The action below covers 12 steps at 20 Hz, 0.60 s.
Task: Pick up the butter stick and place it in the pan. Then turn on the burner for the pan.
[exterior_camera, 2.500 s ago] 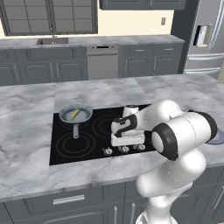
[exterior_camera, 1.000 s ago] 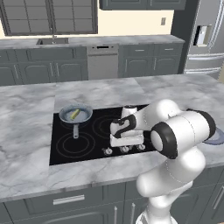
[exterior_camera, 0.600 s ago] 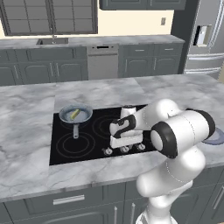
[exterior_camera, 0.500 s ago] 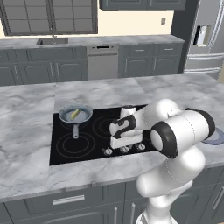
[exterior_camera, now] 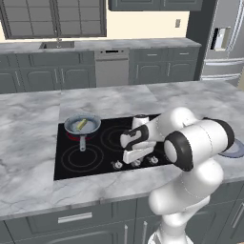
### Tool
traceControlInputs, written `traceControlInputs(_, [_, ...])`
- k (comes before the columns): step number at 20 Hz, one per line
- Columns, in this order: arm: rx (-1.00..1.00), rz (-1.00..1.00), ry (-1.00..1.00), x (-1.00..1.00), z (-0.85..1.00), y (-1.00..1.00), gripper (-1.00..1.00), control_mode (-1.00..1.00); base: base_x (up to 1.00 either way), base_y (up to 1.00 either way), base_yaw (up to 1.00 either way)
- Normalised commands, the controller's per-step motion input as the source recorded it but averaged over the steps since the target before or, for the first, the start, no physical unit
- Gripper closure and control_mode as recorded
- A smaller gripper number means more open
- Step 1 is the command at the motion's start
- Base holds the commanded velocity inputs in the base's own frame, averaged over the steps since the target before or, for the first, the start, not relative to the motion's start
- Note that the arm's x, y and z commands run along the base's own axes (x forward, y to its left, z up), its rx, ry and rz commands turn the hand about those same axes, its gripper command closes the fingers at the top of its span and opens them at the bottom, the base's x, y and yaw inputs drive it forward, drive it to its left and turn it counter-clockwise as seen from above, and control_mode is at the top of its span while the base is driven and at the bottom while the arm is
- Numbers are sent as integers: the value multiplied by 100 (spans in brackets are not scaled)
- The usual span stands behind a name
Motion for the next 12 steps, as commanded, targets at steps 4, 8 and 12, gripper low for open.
traceControlInputs(4, [1,19,0,0,-34,0,100,-100,0,0,0])
traceControlInputs(8, [0,20,-3,0,-33,0,100,-100,0,0,0])
traceControlInputs(12, [0,20,-3,0,-32,0,100,-100,0,0,0])
